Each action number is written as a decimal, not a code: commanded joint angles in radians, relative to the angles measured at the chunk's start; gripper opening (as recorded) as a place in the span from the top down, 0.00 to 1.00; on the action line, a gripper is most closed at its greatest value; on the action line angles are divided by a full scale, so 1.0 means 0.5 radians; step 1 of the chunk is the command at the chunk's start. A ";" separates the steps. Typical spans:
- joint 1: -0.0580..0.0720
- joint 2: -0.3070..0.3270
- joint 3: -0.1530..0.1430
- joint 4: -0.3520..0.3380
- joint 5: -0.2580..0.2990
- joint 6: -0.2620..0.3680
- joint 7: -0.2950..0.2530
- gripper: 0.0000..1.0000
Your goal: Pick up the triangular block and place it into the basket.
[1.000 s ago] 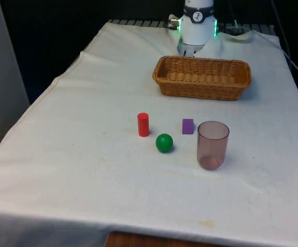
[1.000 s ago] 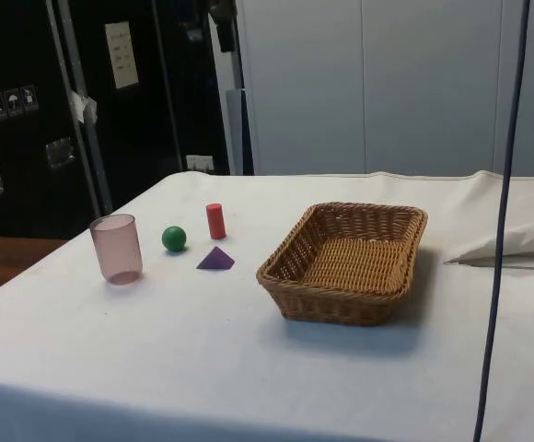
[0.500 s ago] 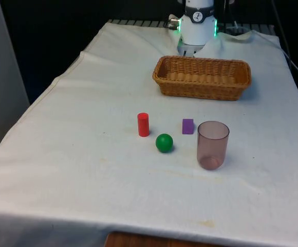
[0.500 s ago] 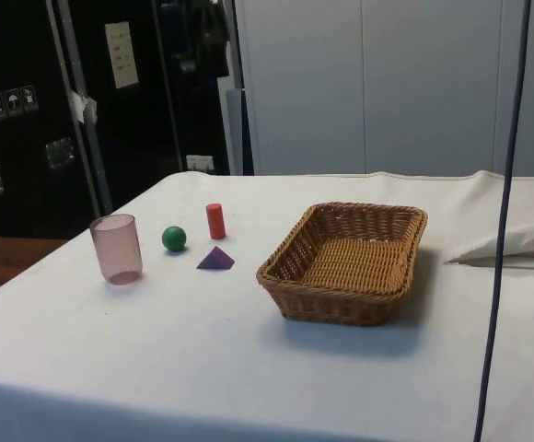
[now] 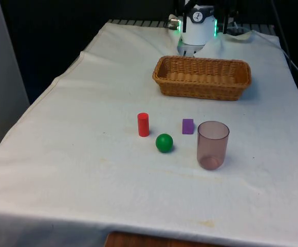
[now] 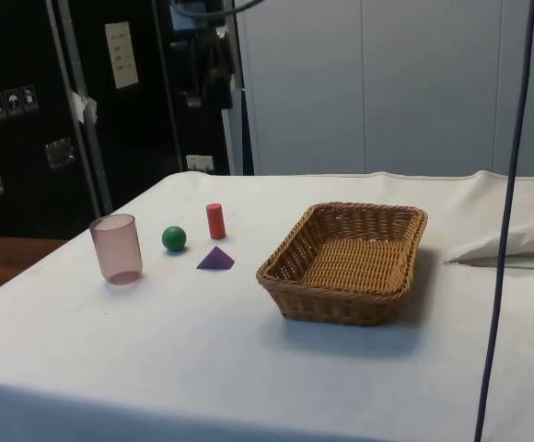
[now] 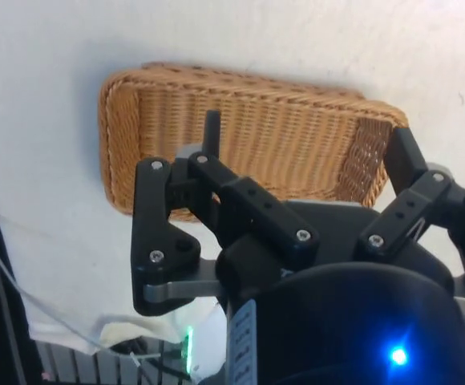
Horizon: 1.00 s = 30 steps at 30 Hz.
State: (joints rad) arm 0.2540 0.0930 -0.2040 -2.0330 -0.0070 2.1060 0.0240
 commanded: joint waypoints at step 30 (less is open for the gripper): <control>-0.014 0.056 -0.006 -0.334 0.016 0.624 -0.100 0.00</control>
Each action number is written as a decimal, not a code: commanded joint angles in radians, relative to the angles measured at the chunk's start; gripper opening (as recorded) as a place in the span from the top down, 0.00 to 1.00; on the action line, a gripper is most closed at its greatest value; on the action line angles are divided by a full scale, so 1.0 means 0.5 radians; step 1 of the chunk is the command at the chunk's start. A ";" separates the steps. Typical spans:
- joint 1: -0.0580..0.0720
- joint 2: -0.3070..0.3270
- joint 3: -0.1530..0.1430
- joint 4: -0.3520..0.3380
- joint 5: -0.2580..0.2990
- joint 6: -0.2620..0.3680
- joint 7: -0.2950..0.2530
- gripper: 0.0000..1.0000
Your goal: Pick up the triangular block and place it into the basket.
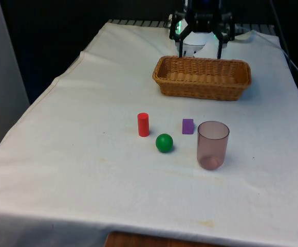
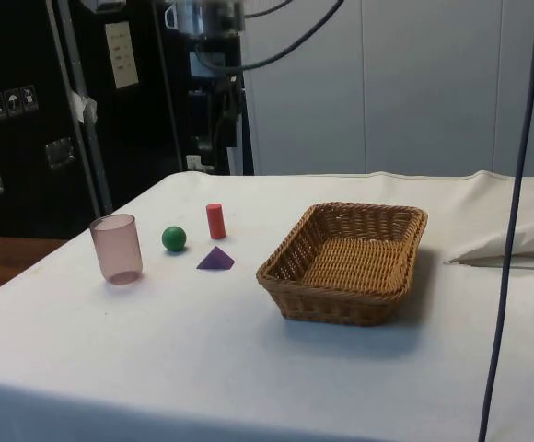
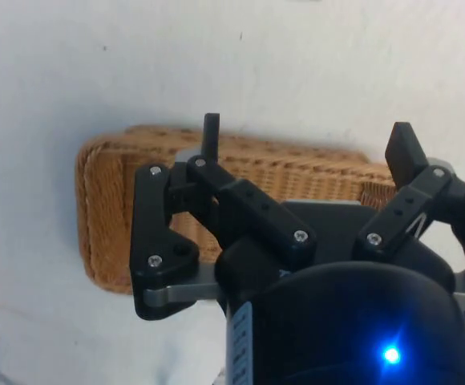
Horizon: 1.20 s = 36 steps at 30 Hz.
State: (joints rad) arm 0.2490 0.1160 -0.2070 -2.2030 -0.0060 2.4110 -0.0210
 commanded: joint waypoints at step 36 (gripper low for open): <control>-0.014 0.362 0.002 0.010 0.016 0.420 -0.008 0.00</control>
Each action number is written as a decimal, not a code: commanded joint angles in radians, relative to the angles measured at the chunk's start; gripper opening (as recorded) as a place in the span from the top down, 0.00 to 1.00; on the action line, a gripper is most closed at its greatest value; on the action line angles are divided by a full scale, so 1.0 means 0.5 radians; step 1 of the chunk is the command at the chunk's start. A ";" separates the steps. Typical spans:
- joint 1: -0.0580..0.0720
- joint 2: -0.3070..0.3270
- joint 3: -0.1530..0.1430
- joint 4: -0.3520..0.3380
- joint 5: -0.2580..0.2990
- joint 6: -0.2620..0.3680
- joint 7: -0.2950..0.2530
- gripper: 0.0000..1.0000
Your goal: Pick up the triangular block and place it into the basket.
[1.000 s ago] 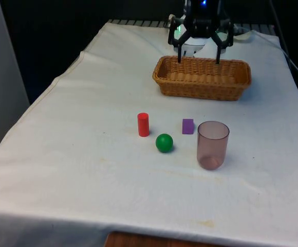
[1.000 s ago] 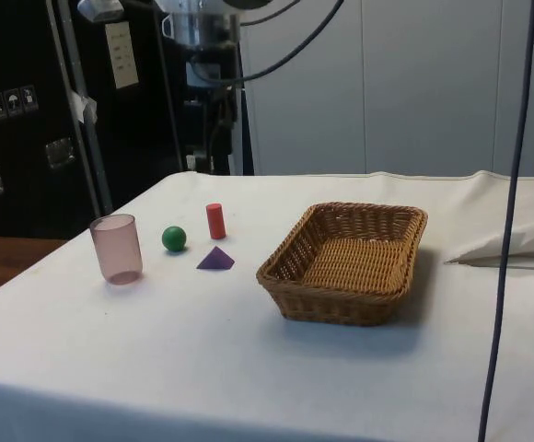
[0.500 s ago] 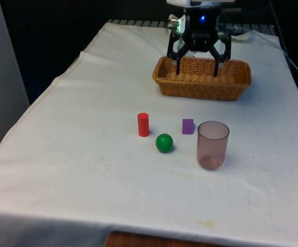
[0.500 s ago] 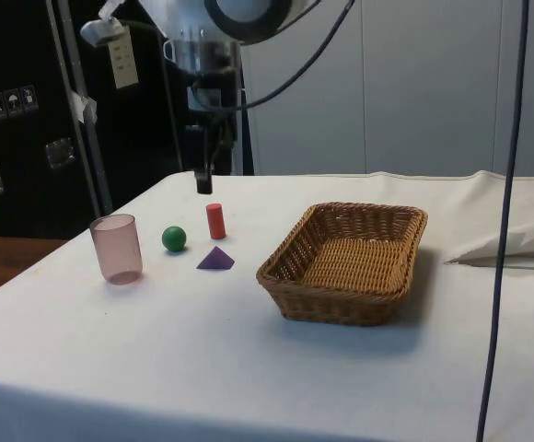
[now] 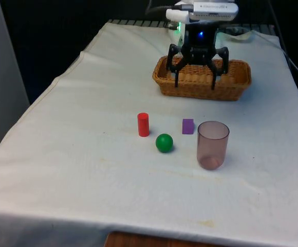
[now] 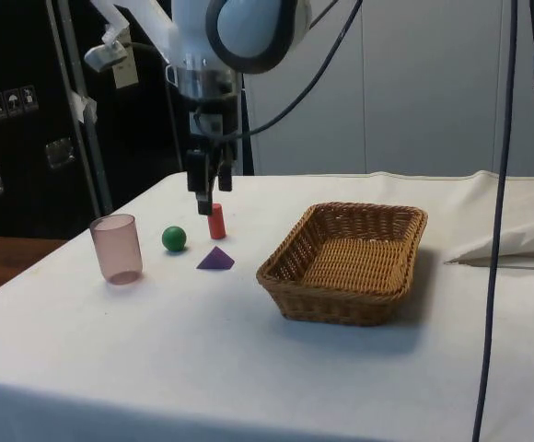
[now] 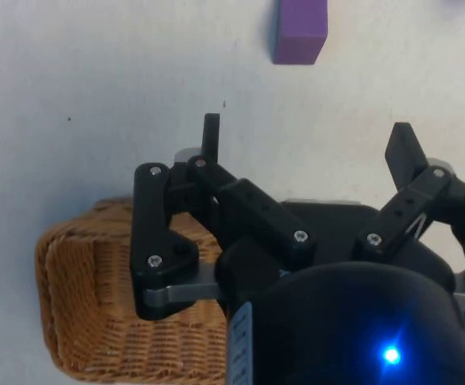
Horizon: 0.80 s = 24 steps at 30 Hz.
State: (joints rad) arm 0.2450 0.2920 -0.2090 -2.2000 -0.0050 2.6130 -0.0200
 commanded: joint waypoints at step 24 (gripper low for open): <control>-0.026 0.200 0.030 0.064 0.064 0.114 0.012 0.00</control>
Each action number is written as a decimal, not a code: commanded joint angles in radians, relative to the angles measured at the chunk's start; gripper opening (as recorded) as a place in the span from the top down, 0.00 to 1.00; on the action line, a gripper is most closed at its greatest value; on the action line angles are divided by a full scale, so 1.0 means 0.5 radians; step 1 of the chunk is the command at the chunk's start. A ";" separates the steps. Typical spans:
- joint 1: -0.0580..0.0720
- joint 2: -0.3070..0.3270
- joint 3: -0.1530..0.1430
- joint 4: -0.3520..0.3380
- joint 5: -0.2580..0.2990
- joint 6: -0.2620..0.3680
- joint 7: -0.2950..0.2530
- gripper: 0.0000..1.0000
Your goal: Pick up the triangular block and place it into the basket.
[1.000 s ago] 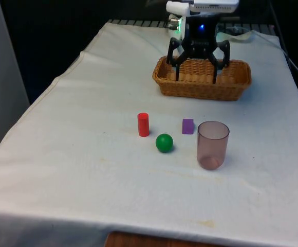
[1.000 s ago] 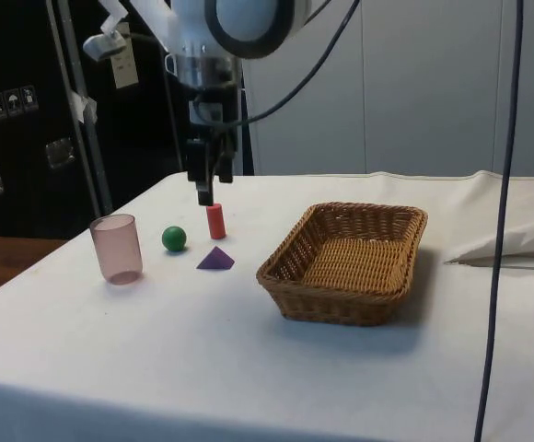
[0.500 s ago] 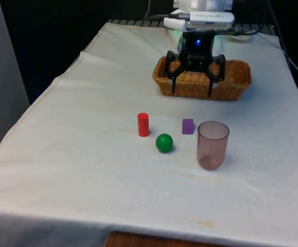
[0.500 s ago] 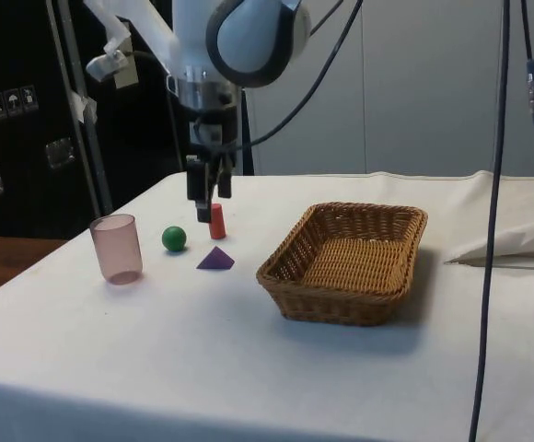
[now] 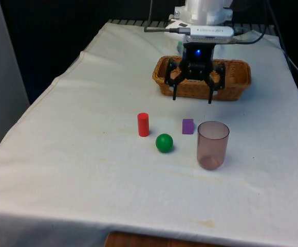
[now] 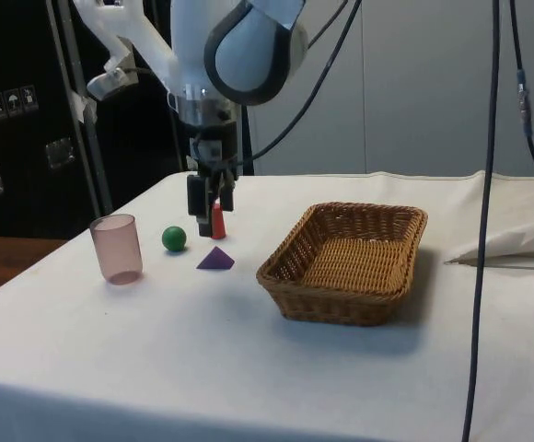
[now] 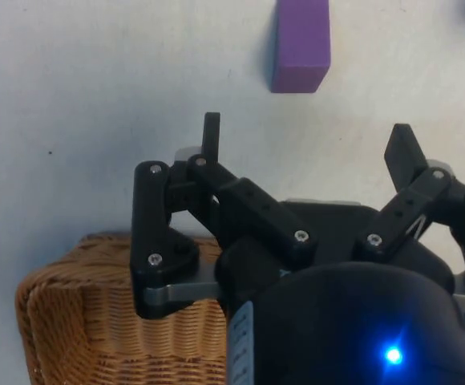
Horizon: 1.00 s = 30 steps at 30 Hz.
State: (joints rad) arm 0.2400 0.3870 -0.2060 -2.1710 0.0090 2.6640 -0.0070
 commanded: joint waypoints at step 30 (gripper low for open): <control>-0.040 0.250 0.038 0.182 0.214 0.008 -0.110 0.00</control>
State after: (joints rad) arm 0.2360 0.5060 -0.2050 -2.0850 0.0950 2.6640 -0.0400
